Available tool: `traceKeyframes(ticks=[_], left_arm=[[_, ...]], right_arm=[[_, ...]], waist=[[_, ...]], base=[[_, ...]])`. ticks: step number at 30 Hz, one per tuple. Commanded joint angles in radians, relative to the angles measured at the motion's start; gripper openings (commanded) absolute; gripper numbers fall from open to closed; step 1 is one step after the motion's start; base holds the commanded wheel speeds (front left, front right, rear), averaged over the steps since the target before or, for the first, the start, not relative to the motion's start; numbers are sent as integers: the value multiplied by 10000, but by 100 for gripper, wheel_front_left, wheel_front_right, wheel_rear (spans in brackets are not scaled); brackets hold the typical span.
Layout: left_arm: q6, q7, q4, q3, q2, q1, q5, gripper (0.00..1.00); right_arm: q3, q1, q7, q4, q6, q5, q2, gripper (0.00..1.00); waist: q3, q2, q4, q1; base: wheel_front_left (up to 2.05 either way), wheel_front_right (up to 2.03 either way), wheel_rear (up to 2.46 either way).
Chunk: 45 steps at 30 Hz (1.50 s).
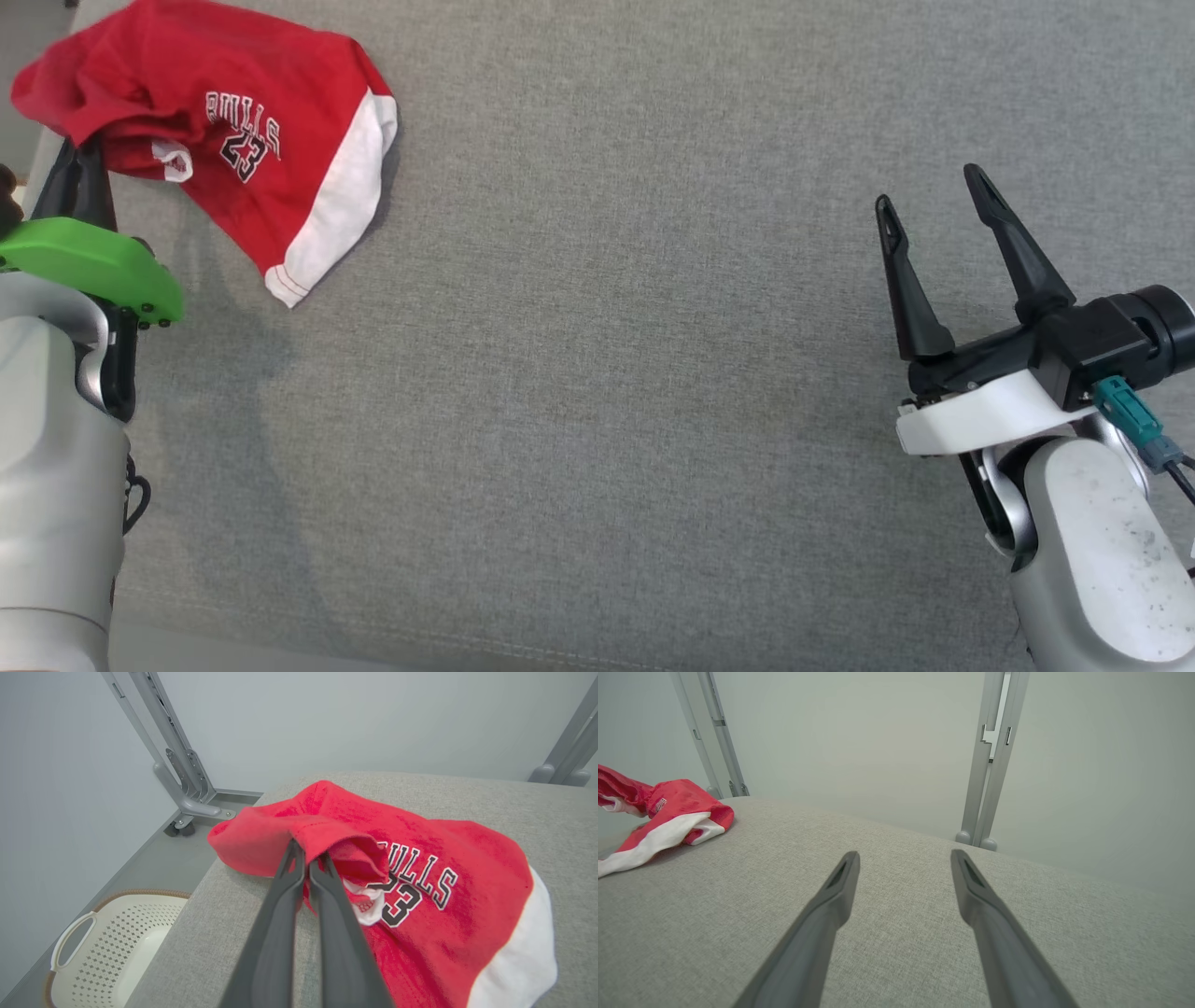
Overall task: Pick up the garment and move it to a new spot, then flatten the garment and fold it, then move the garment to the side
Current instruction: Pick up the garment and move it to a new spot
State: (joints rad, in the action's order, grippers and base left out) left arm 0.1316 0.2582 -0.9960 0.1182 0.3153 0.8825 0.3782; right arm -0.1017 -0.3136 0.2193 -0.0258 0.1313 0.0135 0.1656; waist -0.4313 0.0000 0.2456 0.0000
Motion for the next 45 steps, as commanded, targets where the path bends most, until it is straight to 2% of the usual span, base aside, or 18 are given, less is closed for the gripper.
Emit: traceKeyframes(ticks=[1,9,14,19,26,31,37,41,42,43,45], left_arm=[[-15,71,470,234,66,-366,143,0],[-13,-251,3812,2008,115,-1556,737,0],[-30,-833,5591,2635,-264,-2093,935,0],[-316,-1362,6949,3180,-832,-2394,850,0],[-604,-1657,7429,3860,-1673,-2165,625,0],[-841,-1615,7250,4337,-2267,-1714,510,0],[-922,-1498,6635,5172,-2563,-1445,503,0],[-950,-1290,6045,5738,-2611,-1415,619,0],[-996,-1186,5909,5836,-2617,-1397,615,63],[-1057,-1094,5728,5939,-2619,-1384,581,100],[-1117,-891,5431,6121,-2624,-1401,646,100]], right_arm=[[35,134,121,-103,-11,90,-82,100],[109,388,374,-553,-11,273,-485,100],[30,422,436,-715,-11,338,-683,100],[-14,343,460,-808,-11,361,-803,100],[57,209,469,-645,-11,416,-883,100],[6,170,471,-557,-11,476,-970,100],[-31,190,467,-516,-11,563,-1066,100],[18,255,466,-501,-11,604,-1108,100],[20,278,465,-505,-11,598,-1117,100],[26,312,465,-513,-11,586,-1122,100],[55,374,465,-561,-11,550,-1118,100]], waist=[[780,0,-83,0],[1723,0,-523,0],[1985,0,-1012,0],[2028,0,-1746,0],[1915,0,-2822,0],[1731,0,-3721,0],[1554,0,-4587,0],[1514,0,-4831,0],[1522,0,-4848,0],[1540,0,-4855,0],[1607,0,-4791,0]], base=[[0,0,0],[0,0,0],[0,0,0],[0,0,0],[0,0,0],[0,0,0],[0,0,0],[0,0,0],[0,0,0],[0,0,0],[0,0,0]])
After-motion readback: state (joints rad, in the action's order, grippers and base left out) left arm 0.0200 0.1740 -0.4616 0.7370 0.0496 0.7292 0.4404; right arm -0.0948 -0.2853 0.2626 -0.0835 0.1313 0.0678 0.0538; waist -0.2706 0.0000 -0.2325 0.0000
